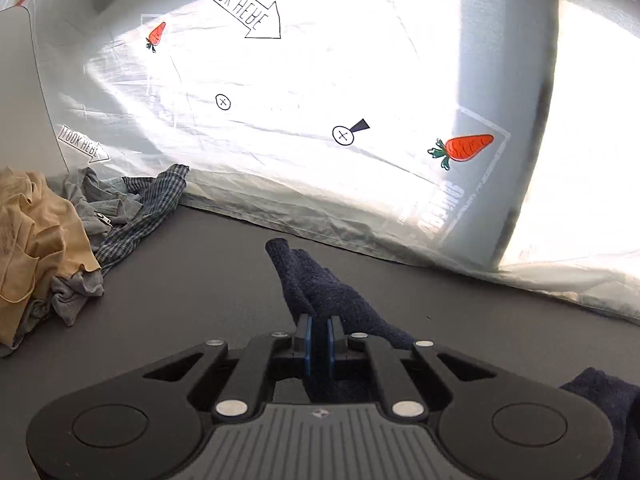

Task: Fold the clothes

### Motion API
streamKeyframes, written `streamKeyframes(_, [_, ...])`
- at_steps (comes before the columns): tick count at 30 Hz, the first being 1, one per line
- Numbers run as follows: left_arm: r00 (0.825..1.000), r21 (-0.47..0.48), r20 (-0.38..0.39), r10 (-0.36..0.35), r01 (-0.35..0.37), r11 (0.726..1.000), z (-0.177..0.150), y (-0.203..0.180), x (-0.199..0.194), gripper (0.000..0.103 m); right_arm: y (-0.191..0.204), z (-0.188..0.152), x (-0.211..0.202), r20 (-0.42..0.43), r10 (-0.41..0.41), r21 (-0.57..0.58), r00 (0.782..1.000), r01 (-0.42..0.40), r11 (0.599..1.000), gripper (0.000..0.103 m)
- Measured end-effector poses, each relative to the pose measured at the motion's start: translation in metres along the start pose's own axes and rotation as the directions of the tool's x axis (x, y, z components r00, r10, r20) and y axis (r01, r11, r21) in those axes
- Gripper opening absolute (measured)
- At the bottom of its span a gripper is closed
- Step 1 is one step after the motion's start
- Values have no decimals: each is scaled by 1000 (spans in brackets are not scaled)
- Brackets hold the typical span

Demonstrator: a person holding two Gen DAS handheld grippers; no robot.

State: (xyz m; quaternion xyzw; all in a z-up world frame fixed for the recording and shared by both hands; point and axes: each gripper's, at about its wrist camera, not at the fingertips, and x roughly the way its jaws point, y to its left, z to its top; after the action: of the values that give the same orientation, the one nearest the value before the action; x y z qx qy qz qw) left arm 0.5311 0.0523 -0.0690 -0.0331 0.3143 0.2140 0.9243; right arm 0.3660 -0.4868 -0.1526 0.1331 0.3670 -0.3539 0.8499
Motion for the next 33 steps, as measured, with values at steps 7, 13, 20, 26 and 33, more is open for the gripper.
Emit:
streamKeyframes(7, [955, -149, -7, 297, -294, 944, 42, 134, 11, 10, -2, -4, -18, 12, 25, 3, 1000, -25, 1000, 40])
streamKeyframes(13, [981, -115, -140, 134, -151, 982, -19, 149, -10, 27, 12, -11, -38, 7, 82, -13, 997, -82, 997, 41])
streamKeyframes(20, [893, -77, -367, -259, 249, 966, -111, 108, -59, 39, 24, -32, -70, -13, 167, -23, 986, -168, 986, 42])
streamKeyframes(26, [818, 68, -448, -361, 434, 898, -139, 67, -79, 52, 9, -77, -97, -75, 235, 13, 969, -234, 972, 42])
streamKeyframes(33, [752, 13, -481, -452, 521, 853, -149, 65, -78, 64, -40, -150, -107, -211, 435, 362, 876, -343, 867, 42])
